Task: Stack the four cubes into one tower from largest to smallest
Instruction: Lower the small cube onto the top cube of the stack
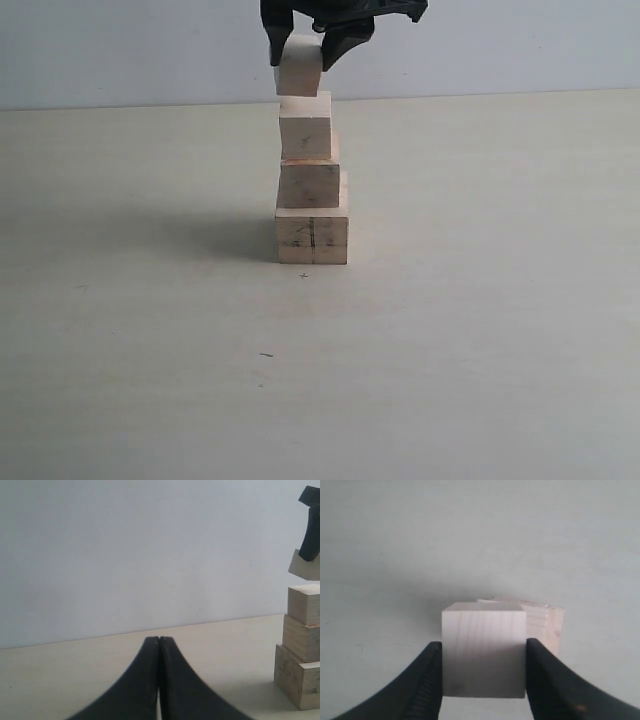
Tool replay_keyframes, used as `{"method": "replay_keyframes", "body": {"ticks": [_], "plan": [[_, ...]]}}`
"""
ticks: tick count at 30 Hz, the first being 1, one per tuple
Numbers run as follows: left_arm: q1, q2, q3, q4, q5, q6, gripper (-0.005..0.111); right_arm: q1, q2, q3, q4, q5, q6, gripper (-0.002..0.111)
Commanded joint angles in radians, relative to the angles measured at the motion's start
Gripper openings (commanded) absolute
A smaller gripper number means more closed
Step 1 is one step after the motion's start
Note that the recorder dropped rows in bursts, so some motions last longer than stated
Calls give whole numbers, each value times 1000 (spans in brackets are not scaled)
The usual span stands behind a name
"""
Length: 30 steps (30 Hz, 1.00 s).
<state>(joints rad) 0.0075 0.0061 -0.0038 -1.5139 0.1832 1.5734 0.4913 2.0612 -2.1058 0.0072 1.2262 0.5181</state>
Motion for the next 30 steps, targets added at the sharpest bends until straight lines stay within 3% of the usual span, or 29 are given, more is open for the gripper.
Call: {"method": "replay_keyframes", "body": {"ticks": [1, 30], "plan": [[5, -6, 4, 4, -2, -3, 0, -5, -2, -4, -27, -5, 8, 39], [5, -6, 4, 4, -2, -3, 0, -3, 9, -4, -22, -5, 8, 38]]}}
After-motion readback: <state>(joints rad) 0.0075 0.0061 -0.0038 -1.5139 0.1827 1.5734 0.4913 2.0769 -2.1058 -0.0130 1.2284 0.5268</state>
